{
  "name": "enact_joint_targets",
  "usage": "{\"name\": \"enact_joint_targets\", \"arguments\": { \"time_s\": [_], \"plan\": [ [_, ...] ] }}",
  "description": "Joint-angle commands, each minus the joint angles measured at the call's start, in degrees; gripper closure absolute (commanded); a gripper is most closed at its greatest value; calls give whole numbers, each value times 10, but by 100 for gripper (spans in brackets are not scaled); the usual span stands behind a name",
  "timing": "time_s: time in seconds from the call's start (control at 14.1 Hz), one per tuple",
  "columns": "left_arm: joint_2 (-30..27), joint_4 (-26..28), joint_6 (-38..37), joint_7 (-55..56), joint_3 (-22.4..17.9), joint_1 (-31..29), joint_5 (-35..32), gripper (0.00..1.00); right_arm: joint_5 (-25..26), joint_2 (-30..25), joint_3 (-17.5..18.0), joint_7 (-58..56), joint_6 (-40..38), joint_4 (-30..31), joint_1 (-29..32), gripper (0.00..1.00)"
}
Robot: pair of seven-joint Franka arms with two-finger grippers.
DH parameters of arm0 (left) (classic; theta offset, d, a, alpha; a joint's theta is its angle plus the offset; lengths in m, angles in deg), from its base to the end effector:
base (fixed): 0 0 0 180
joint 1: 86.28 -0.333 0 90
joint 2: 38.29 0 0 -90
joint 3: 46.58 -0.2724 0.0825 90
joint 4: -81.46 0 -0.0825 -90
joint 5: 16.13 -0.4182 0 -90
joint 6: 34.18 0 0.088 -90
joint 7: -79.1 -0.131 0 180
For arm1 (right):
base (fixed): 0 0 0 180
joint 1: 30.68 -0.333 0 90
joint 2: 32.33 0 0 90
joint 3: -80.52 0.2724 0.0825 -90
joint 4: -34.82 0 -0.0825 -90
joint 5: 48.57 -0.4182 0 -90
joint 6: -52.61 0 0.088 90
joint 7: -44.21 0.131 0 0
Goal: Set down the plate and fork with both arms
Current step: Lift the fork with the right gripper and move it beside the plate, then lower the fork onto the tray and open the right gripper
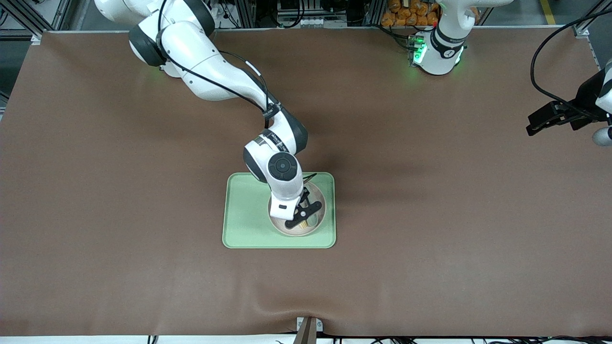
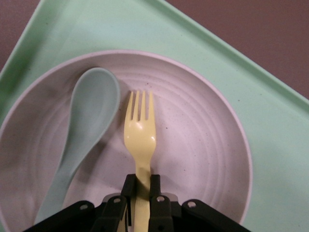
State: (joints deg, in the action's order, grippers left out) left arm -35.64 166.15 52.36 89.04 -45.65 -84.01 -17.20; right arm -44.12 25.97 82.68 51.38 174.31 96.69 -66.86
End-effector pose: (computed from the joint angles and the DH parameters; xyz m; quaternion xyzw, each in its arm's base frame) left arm 0.5943 -0.0305 0.5709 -0.9982 -0.0593 0.0059 0.0097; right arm 0.6115 0.4676 0.1388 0.9600 0.2790 0.0193 0.0108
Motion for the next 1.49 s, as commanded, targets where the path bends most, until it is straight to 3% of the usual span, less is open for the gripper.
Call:
{"name": "enact_joint_targets", "arguments": {
  "time_s": [0.0,0.43,0.71,0.85,0.99,1.42],
  "plan": [
    [-19,18,0,0,6,-2,-15,0,-19,-30,6,12,-35,2,6,100],
    [-20,19,0,0,6,-1,-15,0,-31,-61,3,15,-54,28,61,100],
    [-20,19,0,0,6,0,-15,0,-33,-98,4,16,-49,105,101,100],
    [-20,19,0,0,6,1,-15,0,-68,-122,4,16,-13,162,124,100],
    [-19,19,0,0,6,2,-15,0,-97,-135,2,16,12,195,126,100],
    [-19,19,0,0,6,1,-15,0,-98,-134,2,72,61,235,116,100]
  ]
}}
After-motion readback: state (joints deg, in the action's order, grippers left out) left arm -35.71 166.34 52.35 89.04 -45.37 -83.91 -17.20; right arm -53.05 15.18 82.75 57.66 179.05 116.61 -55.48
